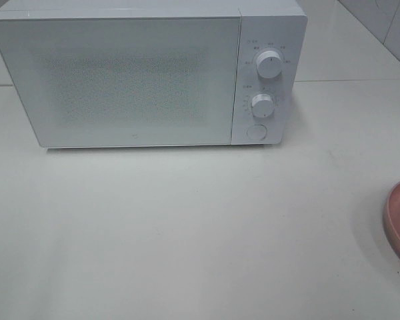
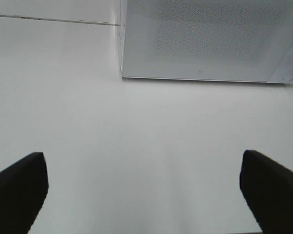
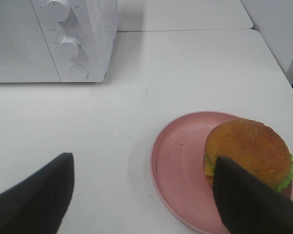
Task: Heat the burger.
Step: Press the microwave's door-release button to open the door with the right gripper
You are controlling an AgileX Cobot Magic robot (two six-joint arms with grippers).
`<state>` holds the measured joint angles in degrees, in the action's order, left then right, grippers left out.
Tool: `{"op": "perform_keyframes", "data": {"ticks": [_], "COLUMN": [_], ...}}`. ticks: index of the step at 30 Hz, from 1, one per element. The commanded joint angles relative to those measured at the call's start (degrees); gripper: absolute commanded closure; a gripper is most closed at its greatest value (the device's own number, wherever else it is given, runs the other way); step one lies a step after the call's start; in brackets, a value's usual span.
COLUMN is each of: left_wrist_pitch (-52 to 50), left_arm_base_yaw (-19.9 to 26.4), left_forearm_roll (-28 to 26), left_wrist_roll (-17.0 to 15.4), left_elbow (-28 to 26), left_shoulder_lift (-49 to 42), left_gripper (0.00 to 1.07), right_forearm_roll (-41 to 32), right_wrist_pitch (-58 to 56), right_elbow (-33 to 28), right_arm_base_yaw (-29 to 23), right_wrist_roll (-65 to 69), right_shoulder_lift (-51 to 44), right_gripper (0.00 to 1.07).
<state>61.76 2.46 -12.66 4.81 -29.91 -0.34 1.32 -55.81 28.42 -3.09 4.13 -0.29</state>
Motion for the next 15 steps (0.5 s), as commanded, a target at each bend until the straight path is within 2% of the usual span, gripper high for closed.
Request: {"op": "perform_keyframes", "data": {"ticks": [1, 15], "left_wrist_pitch": [-0.57, -0.57], "left_arm_base_yaw": [0.17, 0.17], "left_forearm_roll": [0.0, 0.0], "left_wrist_roll": [0.06, 0.06], "left_elbow": [0.29, 0.29], "left_shoulder_lift": [-1.43, -1.43], "left_gripper": [0.07, 0.07], "right_forearm_roll": [0.0, 0.0], "right_wrist_pitch": [0.97, 0.97], "right_elbow": [-0.11, -0.11], "right_arm_base_yaw": [0.11, 0.11], "right_wrist_roll": [-0.23, -0.23], "right_shoulder_lift": [-1.38, -1.38], "right_gripper": [0.33, 0.33]}}
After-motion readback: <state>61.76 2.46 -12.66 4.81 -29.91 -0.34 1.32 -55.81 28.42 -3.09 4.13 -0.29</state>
